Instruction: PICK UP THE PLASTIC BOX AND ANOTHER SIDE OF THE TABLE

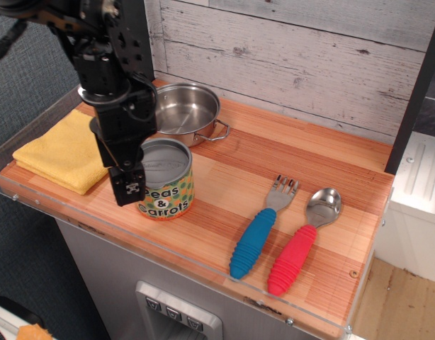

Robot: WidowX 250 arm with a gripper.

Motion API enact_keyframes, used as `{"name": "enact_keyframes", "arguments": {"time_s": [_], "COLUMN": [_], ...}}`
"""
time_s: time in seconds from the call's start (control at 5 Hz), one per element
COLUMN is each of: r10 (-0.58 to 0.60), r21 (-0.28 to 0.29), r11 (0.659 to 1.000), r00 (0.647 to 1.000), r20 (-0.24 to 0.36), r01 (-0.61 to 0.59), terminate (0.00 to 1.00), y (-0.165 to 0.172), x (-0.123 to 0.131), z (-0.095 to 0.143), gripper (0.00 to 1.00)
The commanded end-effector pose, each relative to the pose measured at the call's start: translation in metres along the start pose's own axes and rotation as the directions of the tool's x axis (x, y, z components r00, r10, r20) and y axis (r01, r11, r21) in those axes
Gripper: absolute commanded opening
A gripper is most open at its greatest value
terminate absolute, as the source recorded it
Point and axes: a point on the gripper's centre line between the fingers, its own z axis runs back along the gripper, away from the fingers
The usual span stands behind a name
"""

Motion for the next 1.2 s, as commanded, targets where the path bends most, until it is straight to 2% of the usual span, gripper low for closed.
{"name": "enact_keyframes", "arguments": {"time_s": [0.0, 0.4, 0.6, 1.0], "r10": [-0.001, 0.036, 0.075, 0.072], "r21": [-0.02, -0.046, -0.063, -0.071], "r11": [1.0, 0.998, 0.996, 0.995], "r00": [0.997, 0.997, 0.993, 0.994], "r20": [0.078, 0.07, 0.085, 0.077], "r01": [0.002, -0.033, -0.07, -0.067], "terminate": [0.0, 0.0, 0.0, 0.0], "y": [0.007, 0.004, 0.006, 0.002], "x": [0.018, 0.034, 0.044, 0.065], "z": [0.01, 0.013, 0.013, 0.01], "gripper": [1.0, 1.0, 1.0, 1.0]}}
